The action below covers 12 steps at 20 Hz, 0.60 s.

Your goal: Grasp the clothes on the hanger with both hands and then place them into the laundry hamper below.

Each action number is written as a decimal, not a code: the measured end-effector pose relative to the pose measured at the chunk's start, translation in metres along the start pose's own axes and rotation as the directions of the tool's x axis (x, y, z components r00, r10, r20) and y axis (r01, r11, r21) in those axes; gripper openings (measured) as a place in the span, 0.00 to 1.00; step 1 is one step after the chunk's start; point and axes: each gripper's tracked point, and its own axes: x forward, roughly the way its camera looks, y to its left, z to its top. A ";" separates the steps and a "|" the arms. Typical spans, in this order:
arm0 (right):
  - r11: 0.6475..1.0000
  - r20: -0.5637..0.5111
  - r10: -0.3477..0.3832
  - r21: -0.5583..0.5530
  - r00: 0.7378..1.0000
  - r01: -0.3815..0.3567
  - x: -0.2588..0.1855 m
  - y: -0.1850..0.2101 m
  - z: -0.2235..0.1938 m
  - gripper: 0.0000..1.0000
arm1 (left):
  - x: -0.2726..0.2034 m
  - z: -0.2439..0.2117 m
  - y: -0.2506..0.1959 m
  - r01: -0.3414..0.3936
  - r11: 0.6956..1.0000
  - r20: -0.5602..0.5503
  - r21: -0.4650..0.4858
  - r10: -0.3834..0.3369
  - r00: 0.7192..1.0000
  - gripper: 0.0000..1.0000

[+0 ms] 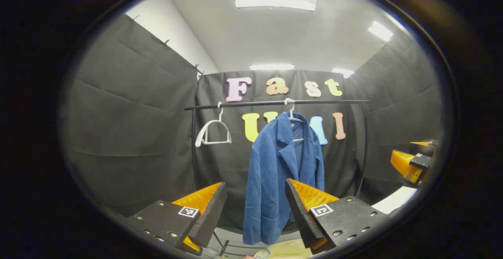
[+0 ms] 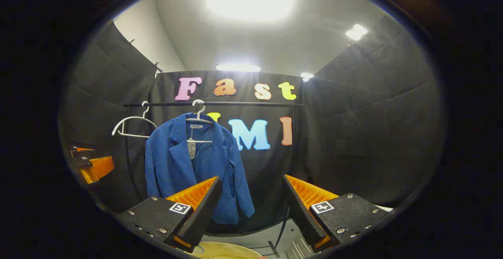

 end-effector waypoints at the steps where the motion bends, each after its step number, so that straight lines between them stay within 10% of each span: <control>1: 1.000 -0.003 -0.003 -0.002 1.000 0.003 0.000 -0.002 -0.001 0.95 | 0.000 0.001 -0.002 0.003 1.000 0.001 -0.001 -0.003 1.000 0.87; 12: 1.000 -0.007 -0.004 0.029 1.000 0.004 -0.003 0.002 0.007 0.95 | -0.008 0.014 -0.007 0.038 0.999 0.029 0.019 -0.039 0.999 0.92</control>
